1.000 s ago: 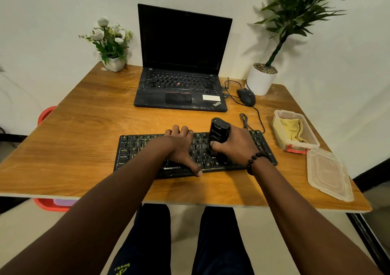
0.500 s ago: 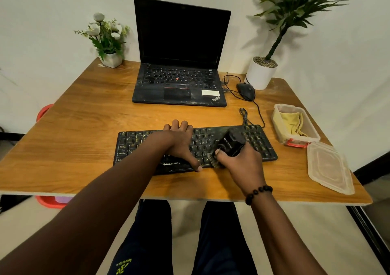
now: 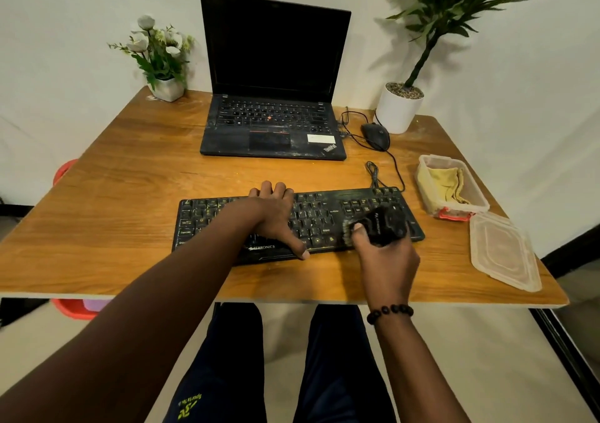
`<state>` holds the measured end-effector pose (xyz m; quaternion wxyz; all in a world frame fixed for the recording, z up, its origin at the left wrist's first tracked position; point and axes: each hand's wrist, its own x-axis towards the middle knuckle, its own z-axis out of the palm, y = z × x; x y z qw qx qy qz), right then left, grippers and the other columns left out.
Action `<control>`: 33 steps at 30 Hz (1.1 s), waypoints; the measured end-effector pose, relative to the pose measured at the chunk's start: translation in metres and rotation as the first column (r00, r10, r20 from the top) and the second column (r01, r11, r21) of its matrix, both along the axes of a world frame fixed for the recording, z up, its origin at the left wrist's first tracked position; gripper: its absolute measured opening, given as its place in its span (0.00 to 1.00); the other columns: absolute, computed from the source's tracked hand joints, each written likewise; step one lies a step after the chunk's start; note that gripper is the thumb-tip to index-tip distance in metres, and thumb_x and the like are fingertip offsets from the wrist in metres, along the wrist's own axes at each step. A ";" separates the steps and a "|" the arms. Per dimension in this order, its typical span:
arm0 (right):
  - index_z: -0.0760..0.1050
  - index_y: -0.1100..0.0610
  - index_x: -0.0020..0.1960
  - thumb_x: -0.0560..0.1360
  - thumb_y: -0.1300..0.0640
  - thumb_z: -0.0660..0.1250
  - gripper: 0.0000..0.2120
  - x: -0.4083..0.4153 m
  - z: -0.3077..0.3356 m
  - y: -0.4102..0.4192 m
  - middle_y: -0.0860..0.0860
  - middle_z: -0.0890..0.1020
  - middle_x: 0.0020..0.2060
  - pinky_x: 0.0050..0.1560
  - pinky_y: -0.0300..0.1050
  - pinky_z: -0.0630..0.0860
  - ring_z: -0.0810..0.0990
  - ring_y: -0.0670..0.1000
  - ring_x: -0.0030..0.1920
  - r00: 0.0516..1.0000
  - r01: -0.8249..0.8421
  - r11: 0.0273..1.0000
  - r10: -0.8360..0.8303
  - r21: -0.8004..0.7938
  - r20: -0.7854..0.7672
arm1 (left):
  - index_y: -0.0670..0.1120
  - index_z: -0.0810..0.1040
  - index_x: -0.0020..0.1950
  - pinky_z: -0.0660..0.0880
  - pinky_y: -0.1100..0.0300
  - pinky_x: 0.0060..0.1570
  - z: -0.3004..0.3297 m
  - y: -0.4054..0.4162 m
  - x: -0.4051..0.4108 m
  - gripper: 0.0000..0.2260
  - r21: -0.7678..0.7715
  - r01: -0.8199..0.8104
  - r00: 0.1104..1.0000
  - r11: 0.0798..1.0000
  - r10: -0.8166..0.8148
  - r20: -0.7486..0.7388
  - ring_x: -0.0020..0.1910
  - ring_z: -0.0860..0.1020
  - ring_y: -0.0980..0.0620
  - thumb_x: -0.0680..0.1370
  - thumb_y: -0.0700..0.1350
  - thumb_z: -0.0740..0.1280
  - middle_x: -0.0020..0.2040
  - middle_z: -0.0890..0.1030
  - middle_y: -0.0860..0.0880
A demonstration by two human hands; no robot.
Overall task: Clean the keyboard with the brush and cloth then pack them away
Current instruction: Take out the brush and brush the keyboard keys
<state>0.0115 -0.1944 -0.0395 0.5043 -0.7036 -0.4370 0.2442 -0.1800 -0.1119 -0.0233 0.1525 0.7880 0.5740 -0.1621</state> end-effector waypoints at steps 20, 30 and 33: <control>0.77 0.53 0.52 0.68 0.51 0.75 0.16 0.002 0.005 0.014 0.46 0.82 0.43 0.37 0.31 0.72 0.80 0.45 0.44 0.944 -0.281 0.949 0.300 -0.143 0.140 | 0.44 0.51 0.79 0.59 0.42 0.71 -0.002 0.001 0.000 0.58 -0.002 0.002 1.000 1.000 -0.002 0.005 0.72 0.56 0.41 0.61 0.76 0.70 0.74 0.56 0.46; 0.72 0.51 0.62 0.69 0.52 0.75 0.24 0.018 0.032 0.060 0.43 0.79 0.49 0.44 0.31 0.73 0.77 0.42 0.48 0.620 -0.650 0.717 0.692 -0.252 0.371 | 0.45 0.49 0.79 0.59 0.41 0.72 -0.003 0.001 -0.001 0.59 -0.014 -0.013 1.000 1.000 0.013 0.027 0.72 0.55 0.40 0.61 0.75 0.71 0.75 0.55 0.47; 0.73 0.49 0.59 0.68 0.53 0.76 0.21 0.022 0.035 0.063 0.43 0.81 0.48 0.45 0.33 0.75 0.79 0.42 0.49 0.448 -0.728 0.576 0.810 -0.372 0.378 | 0.45 0.49 0.79 0.59 0.41 0.72 -0.003 0.002 -0.001 0.59 -0.016 -0.008 1.000 1.000 0.008 0.020 0.73 0.55 0.41 0.61 0.75 0.71 0.75 0.55 0.47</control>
